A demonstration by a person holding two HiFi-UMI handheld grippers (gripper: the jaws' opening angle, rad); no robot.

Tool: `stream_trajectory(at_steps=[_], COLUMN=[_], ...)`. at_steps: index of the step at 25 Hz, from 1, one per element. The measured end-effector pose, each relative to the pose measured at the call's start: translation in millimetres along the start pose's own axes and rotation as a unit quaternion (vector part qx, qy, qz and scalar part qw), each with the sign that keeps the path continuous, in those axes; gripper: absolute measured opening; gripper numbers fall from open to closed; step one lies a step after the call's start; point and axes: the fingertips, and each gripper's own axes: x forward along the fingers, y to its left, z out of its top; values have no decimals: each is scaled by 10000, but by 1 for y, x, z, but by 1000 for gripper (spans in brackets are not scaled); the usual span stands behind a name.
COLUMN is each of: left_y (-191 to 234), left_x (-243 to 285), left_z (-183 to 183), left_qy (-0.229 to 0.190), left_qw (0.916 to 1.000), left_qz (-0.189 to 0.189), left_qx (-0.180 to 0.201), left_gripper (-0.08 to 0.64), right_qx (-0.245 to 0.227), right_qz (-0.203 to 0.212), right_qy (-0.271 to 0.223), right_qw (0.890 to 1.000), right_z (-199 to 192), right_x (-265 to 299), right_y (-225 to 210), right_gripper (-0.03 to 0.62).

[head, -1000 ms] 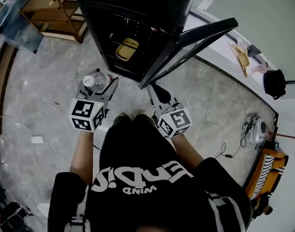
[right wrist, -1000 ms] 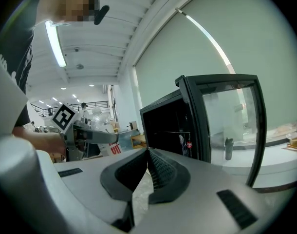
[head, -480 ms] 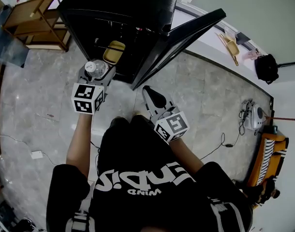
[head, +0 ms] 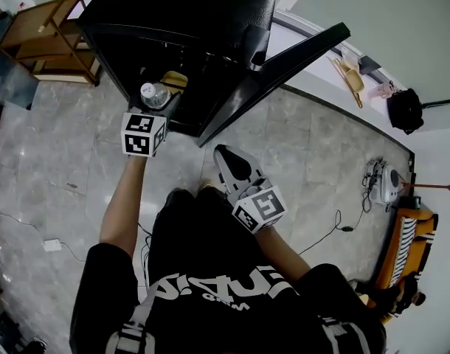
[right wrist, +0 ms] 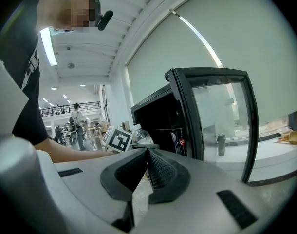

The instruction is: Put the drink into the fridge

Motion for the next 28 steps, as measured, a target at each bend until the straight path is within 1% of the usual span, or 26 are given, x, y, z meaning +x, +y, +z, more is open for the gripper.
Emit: stream_trajectory(at_steps=[3, 5, 16, 22, 28], left_y=[10, 14, 38, 40, 42], left_x=[20, 36, 110, 139, 160], left_z=[-3, -6, -32, -39, -46], left_qy=[49, 80, 411, 529, 626], left_qw=[10000, 9999, 9991, 9985, 9980], left_qz=[74, 103, 114, 77, 56], left_qx=[-2, 16, 3, 61, 42], left_gripper=[307, 308, 307, 308, 308], right_qx=[8, 46, 73, 88, 161], right_qz=[-4, -91, -136, -109, -196], right_qy=[-9, -27, -29, -36, -21], right_qw=[10000, 9999, 9999, 9999, 9997], right_z=[0, 0, -12, -22, -31], right_x=[2, 2, 13, 15, 13], right_y=[-4, -10, -22, -25, -36], right_gripper=[24, 23, 24, 23, 23])
